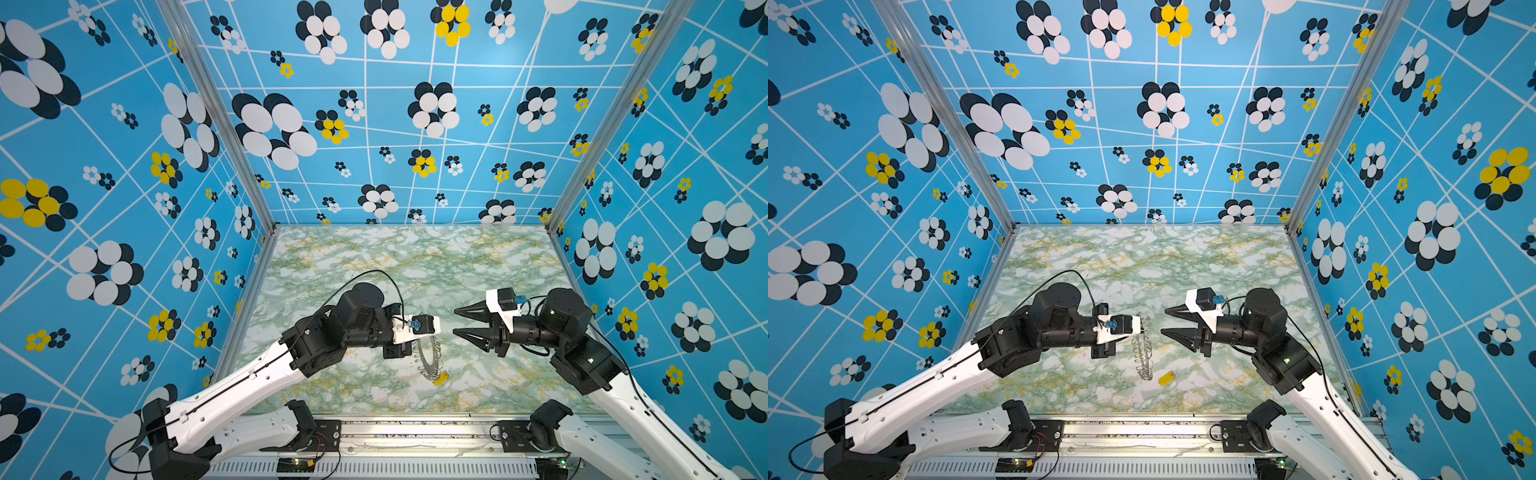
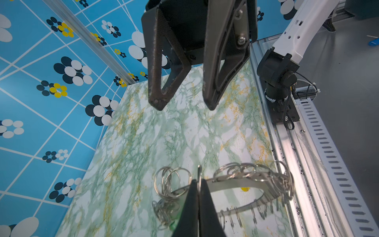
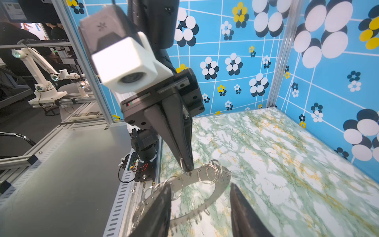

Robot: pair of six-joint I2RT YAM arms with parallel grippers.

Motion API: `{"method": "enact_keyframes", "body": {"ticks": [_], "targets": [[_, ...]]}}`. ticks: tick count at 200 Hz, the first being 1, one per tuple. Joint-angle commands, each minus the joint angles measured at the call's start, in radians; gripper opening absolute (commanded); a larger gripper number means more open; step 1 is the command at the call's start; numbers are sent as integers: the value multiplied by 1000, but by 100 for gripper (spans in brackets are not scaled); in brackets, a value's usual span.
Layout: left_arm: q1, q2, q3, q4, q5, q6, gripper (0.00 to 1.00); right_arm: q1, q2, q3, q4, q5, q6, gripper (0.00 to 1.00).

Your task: Put the keys on the keyring

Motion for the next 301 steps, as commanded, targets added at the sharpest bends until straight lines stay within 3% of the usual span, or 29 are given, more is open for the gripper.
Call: {"method": "enact_keyframes", "body": {"ticks": [1,72,112,248,301], "targets": [[15,-15,40,84,96,-40,0,41,4,45,-35,24,-56,44],[25,2,36,144,161,-51,0,86,61,96,-157,83,-194,31],[32,1,40,156,163,-46,0,89,64,103,-156,64,-188,24],[36,19,26,193,169,-44,0,116,67,91,-51,25,-99,22],[35,16,27,192,180,-50,0,120,72,92,-36,20,-82,8]]}}
